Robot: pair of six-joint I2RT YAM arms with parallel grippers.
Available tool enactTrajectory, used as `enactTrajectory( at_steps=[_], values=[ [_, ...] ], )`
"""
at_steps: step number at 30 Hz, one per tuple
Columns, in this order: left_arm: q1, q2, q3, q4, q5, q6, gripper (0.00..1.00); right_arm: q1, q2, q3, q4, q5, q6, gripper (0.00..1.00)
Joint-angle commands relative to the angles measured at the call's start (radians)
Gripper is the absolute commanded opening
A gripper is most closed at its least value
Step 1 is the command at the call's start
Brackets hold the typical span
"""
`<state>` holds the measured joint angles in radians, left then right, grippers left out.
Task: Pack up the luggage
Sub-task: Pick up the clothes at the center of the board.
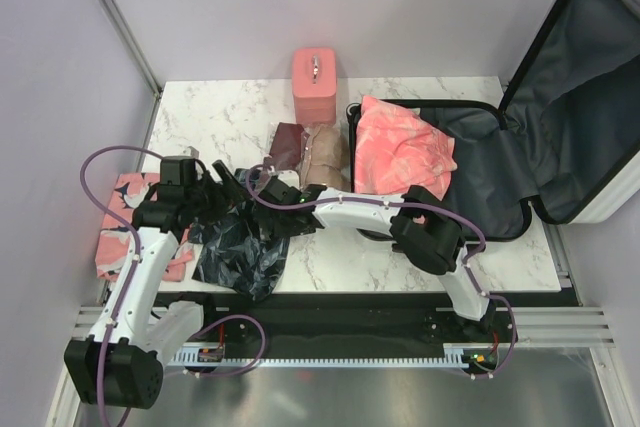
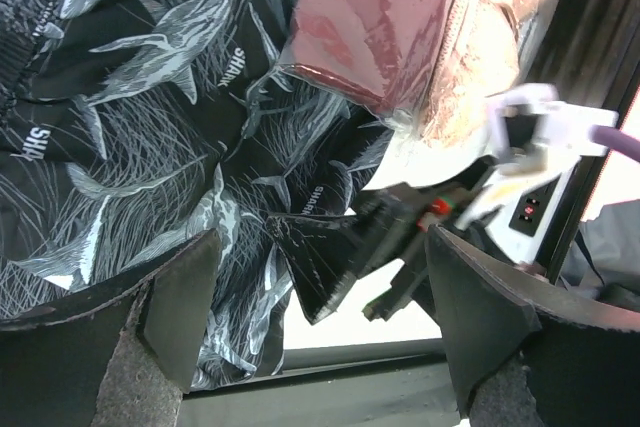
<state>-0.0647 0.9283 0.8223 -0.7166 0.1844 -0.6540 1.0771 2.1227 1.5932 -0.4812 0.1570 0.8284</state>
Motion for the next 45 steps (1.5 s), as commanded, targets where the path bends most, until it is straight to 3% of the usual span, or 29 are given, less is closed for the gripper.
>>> enactTrajectory(
  at_steps=[1, 5, 11, 19, 25, 29, 45],
  values=[
    [-0.012, 0.0, 0.04, 0.002, -0.003, 0.01, 0.9, 0.014, 0.016, 0.05, -0.082, 0.041, 0.031, 0.94],
    [-0.017, -0.003, 0.031, 0.003, -0.005, 0.007, 0.91, 0.017, 0.04, 0.073, -0.083, 0.01, 0.025, 0.88],
    [-0.018, -0.008, 0.026, 0.003, -0.005, 0.01, 0.91, 0.018, 0.059, 0.08, -0.077, -0.072, 0.015, 0.57],
    [-0.018, -0.009, 0.011, 0.0, -0.022, 0.013, 0.93, 0.018, -0.003, 0.057, -0.079, -0.129, -0.057, 0.01],
    [-0.017, 0.001, -0.012, 0.0, -0.023, -0.009, 0.93, 0.02, -0.064, 0.042, -0.086, -0.22, -0.107, 0.0],
    [-0.017, 0.003, -0.008, 0.002, -0.025, -0.006, 0.93, 0.018, -0.116, 0.05, -0.126, -0.202, -0.146, 0.0],
    [-0.018, 0.024, 0.014, 0.025, 0.012, 0.008, 0.93, -0.02, -0.155, 0.274, -0.307, -0.185, -0.233, 0.0]
  ],
)
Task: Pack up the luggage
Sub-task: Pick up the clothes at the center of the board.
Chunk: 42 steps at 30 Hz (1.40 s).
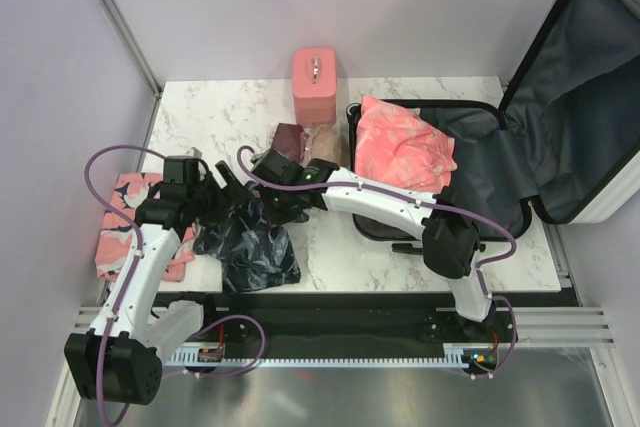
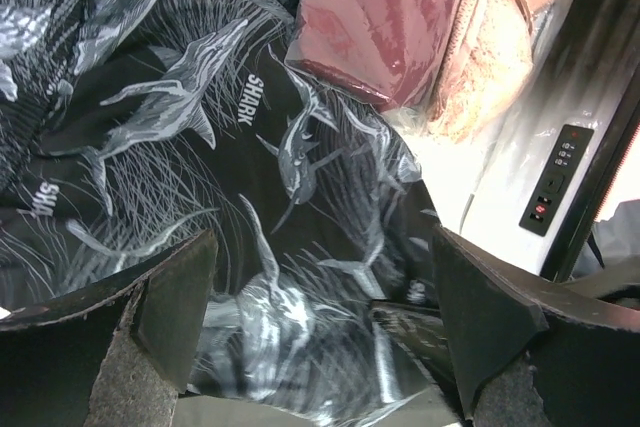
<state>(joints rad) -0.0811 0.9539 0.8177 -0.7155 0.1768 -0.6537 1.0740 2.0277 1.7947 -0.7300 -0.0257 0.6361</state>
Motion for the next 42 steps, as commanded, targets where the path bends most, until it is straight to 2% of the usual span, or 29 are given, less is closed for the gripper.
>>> enactTrajectory(
  at_steps=[1, 9, 15, 22, 26, 30, 39, 42],
  values=[
    [-0.002, 0.0, 0.021, 0.027, 0.023, 0.008, 0.93, -0.02, -0.061, 0.09, -0.071, -0.003, -0.05, 0.0],
    [-0.002, 0.04, 0.028, 0.054, 0.05, -0.001, 0.93, -0.075, -0.1, 0.163, -0.173, -0.019, -0.101, 0.0],
    [-0.002, 0.098, 0.052, 0.158, 0.131, 0.003, 0.92, -0.114, -0.119, 0.223, -0.233, -0.06, -0.2, 0.0],
    [-0.015, 0.246, 0.234, 0.215, 0.237, 0.009, 0.91, -0.135, -0.188, 0.227, -0.261, -0.16, -0.4, 0.0],
    [-0.043, 0.305, 0.313, 0.243, 0.253, 0.016, 0.91, -0.163, -0.189, 0.342, -0.319, -0.203, -0.455, 0.0],
    [-0.052, 0.351, 0.345, 0.303, 0.294, 0.009, 0.91, -0.192, -0.173, 0.434, -0.388, -0.163, -0.463, 0.0],
    [-0.055, 0.453, 0.426, 0.33, 0.326, 0.011, 0.91, -0.213, -0.234, 0.52, -0.39, -0.082, -0.418, 0.0],
    [-0.057, 0.47, 0.434, 0.341, 0.329, -0.004, 0.91, -0.23, -0.25, 0.56, -0.385, -0.008, -0.395, 0.0]
  ],
)
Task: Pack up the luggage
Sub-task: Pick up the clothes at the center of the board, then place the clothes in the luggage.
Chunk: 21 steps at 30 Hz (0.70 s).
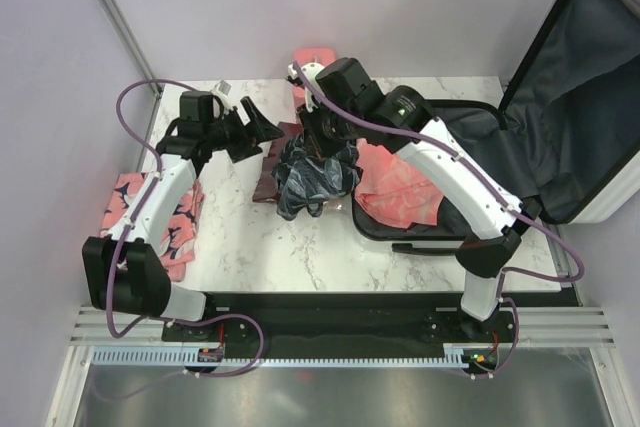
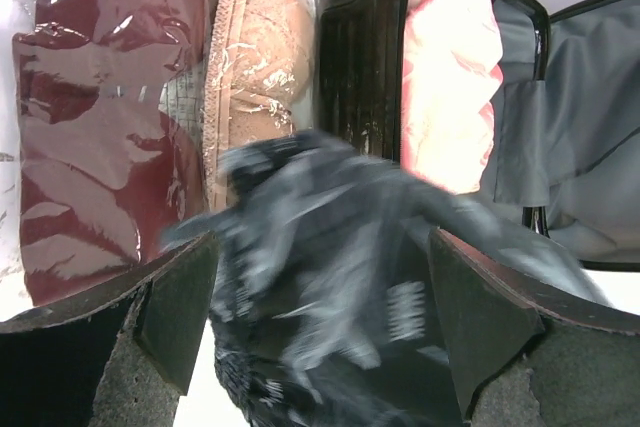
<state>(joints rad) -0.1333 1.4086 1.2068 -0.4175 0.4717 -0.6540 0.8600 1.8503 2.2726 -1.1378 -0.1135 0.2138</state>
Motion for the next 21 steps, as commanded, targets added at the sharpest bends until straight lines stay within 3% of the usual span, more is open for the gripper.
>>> enactTrajectory(
  at_steps=[1, 11, 21],
  values=[
    [-0.003, 0.018, 0.045, 0.046, 0.039, -0.007, 0.91, -0.027, -0.075, 0.088, 0.024, 0.099, 0.054, 0.0],
    [-0.003, 0.041, 0.05, 0.059, 0.048, -0.013, 0.91, -0.203, -0.093, 0.014, 0.174, 0.072, 0.121, 0.0],
    [-0.003, 0.024, 0.024, 0.059, 0.019, -0.021, 0.91, -0.332, 0.039, 0.117, 0.329, -0.138, 0.137, 0.0]
  ],
)
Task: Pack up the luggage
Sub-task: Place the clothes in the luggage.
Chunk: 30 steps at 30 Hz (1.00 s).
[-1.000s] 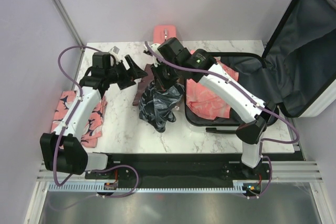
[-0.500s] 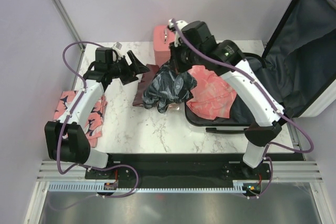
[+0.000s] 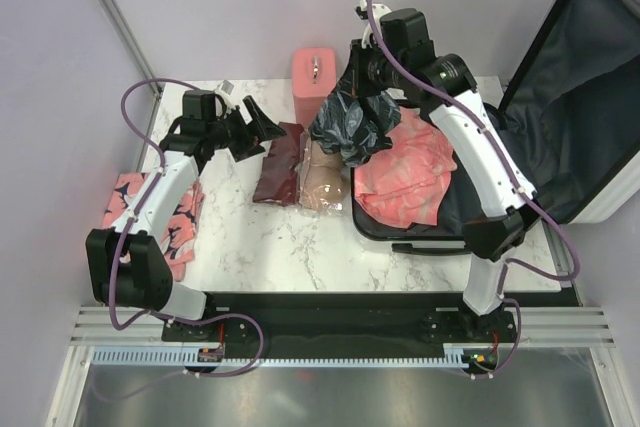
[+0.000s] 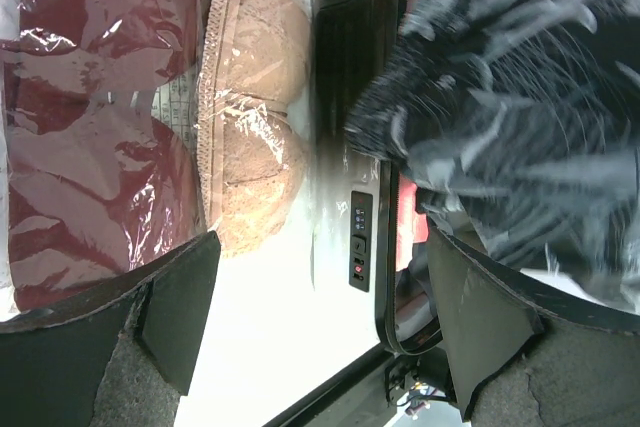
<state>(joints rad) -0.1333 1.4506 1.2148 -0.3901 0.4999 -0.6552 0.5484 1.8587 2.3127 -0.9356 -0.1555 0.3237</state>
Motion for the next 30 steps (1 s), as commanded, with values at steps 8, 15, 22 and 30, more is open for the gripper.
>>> enactTrajectory(
  at_steps=[8, 15, 22, 30],
  values=[
    [-0.003, -0.001, 0.006, 0.031, -0.021, -0.034, 0.91, -0.091, 0.054, 0.096, 0.231, -0.272, 0.075, 0.0],
    [-0.003, 0.011, -0.008, 0.033, -0.027, -0.041, 0.91, -0.356, 0.005, -0.301, 0.262, -0.429, 0.017, 0.0],
    [-0.003, -0.01, -0.052, 0.027, -0.046, -0.043, 0.9, -0.484, 0.036, -0.452, 0.196, -0.411, -0.094, 0.0],
    [-0.064, 0.013, -0.023, 0.03, -0.09, -0.035, 0.9, -0.501, 0.08, -0.406, 0.187, -0.351, -0.097, 0.0]
  ],
)
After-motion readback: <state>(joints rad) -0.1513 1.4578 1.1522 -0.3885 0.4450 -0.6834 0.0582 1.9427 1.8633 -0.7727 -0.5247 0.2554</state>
